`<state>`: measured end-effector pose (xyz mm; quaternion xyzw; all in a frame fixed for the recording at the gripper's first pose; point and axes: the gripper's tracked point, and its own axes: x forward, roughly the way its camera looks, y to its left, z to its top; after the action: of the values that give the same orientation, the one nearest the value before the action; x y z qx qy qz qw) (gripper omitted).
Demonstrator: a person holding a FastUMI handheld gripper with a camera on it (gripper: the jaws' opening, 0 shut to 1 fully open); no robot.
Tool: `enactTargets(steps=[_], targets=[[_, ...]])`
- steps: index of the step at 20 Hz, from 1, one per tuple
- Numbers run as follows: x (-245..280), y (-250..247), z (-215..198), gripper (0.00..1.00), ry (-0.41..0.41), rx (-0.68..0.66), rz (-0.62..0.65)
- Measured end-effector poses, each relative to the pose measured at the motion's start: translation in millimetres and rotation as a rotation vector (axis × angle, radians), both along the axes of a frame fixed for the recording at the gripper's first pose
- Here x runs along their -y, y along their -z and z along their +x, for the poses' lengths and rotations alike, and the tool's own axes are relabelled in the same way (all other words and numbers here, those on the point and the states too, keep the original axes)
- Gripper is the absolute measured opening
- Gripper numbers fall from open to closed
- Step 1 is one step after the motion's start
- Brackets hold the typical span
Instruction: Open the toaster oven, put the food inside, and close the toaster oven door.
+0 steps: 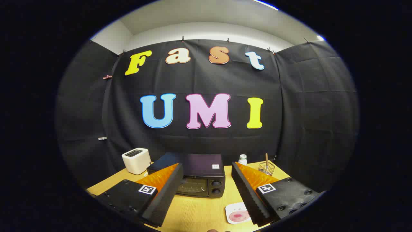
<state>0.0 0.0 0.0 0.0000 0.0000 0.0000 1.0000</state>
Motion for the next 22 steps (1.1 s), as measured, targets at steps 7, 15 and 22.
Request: enactTargets(steps=[7, 15, 22], targets=[[-9.2, 5.8, -1.4, 0.98, -0.023, -0.008, -0.019], [-17.1, 9.7, 9.7, 0.98, -0.027, -0.026, 0.002], [-12.1, 10.2, 3.3, 0.98, -0.022, -0.025, -0.009]])
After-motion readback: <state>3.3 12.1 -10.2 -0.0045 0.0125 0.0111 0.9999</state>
